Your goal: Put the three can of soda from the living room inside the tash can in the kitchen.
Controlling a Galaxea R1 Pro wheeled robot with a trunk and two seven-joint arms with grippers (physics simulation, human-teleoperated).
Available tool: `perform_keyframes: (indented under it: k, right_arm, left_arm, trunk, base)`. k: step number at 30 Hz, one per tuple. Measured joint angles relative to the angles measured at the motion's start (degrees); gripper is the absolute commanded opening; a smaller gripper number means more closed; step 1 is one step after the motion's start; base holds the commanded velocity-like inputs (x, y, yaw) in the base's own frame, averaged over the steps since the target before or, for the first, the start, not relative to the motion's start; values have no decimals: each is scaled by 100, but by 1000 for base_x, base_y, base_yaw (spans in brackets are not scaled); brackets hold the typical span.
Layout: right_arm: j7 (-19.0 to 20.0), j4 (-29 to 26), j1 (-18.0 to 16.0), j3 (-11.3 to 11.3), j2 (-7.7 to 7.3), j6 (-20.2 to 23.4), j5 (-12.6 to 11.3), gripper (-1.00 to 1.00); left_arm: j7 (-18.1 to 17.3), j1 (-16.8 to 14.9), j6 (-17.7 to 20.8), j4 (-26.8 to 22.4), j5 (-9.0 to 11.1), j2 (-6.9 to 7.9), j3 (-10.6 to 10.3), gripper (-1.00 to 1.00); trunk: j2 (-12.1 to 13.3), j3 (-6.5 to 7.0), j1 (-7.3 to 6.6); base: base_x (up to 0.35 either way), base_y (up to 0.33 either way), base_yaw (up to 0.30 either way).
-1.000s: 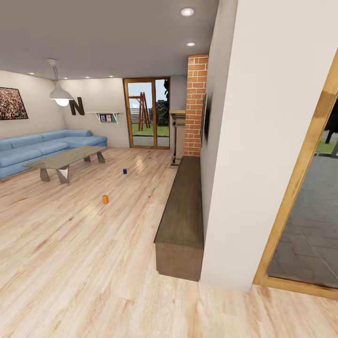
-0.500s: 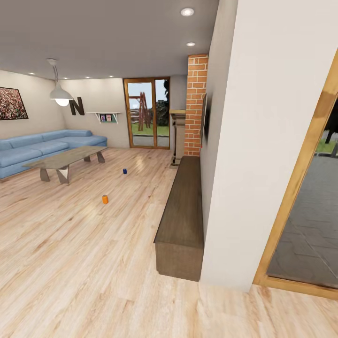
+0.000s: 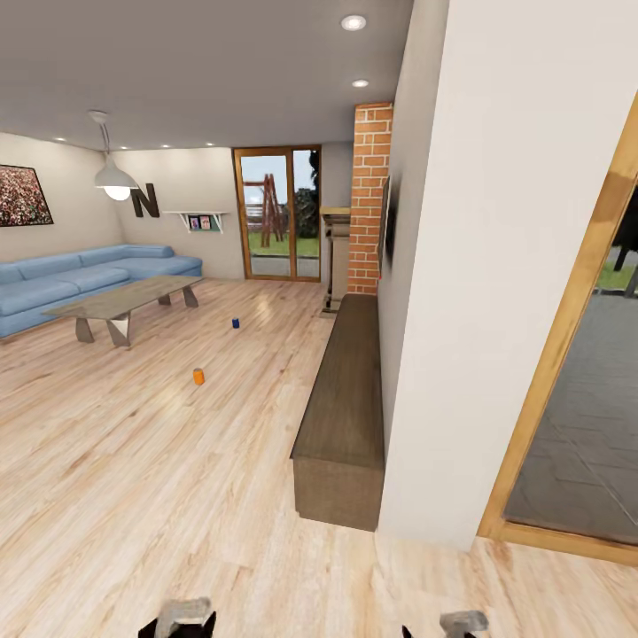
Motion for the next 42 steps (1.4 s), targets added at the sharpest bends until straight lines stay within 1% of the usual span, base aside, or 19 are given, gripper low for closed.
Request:
perform_keyframes:
  k: [4,8,9,13,15,18,21,25,27,28,29,34,38,39,40,41,42]
  right_arm:
    - [20,-1054,4,24,-9,608,-5,100]
    - [91,-1936,5,28,-25,950,-2,100]
    - [152,-2327,6,30,-39,1033,-13,100]
    - [437,-3165,39,19,-48,1112,-37,100]
    - [679,-3598,83,1,-39,1088,-45,100]
    - [820,-3825,222,-27,-50,979,-38,100]
    - [859,-3937,467,-79,-52,715,-33,100]
    - [913,-4012,769,-329,-44,155,-45,100]
    - [938,-4030,855,-472,-34,-42,-48,100]
    - [955,-4026,909,-570,-28,-173,-52,100]
    - [962,-4022,930,-607,-25,-226,-54,100]
    - [963,-3973,976,-718,-43,-332,-58,100]
    - [933,-3926,995,-769,-52,-363,-62,100]
    - [928,-3917,997,-774,-47,-365,-61,100]
    - [910,-3760,1003,-772,-27,-380,-57,100]
    - [903,-3626,1001,-770,-21,-385,-55,100]
    - [902,-3621,1001,-769,-21,-385,-56,100]
  left_arm:
    - [-1,9,380,-1209,-1,-3,-13,100]
    - [3,17,546,-2134,-5,-10,-35,100]
    - [3,21,585,-2441,-6,-11,-39,100]
    - [-3,29,581,-2808,-7,-8,-35,100]
    - [-10,42,549,-2918,-5,-5,-27,100]
    - [-15,52,456,-2965,-2,-1,-23,100]
    - [-23,98,215,-3002,-1,1,-26,100]
    - [-41,317,-287,-3017,0,3,-34,100]
    - [-63,443,-533,-3016,0,3,-35,100]
    - [-85,542,-724,-3001,-9,5,-32,100]
    - [-93,581,-799,-2994,-16,6,-30,100]
    - [-109,667,-964,-2910,-33,15,-26,100]
    - [-113,698,-1040,-2709,-39,19,-19,100]
    - [-113,702,-1053,-2635,-40,19,-18,100]
    - [-111,711,-1079,-2291,-24,16,-16,100]
    - [-110,713,-1092,-2134,-18,14,-20,100]
    - [-110,713,-1092,-2129,-18,14,-20,100]
  trunk:
    - [0,-1,0]
    - [0,-1,0]
    - [0,-1,0]
    - [0,-2,0]
    - [0,-2,0]
    - [0,-2,0]
    - [0,-2,0]
    - [0,-2,0]
    - [0,-2,0]
    - [0,-2,0]
    - [0,-2,0]
    - [0,-2,0]
    - [0,-2,0]
    - [0,-2,0]
    - [0,-3,0]
    - [0,-2,0]
    - [0,-2,0]
  base:
    - [0,0,0]
    - [0,0,0]
    - [0,0,0]
    - [0,0,0]
    - [0,0,0]
    - [0,0,0]
    - [0,0,0]
    - [0,0,0]
    - [0,0,0]
    - [0,0,0]
    - [0,0,0]
    - [0,0,0]
    - [0,0,0]
    - [0,0,0]
    - [0,0,0]
    - [0,0,0]
    - [0,0,0]
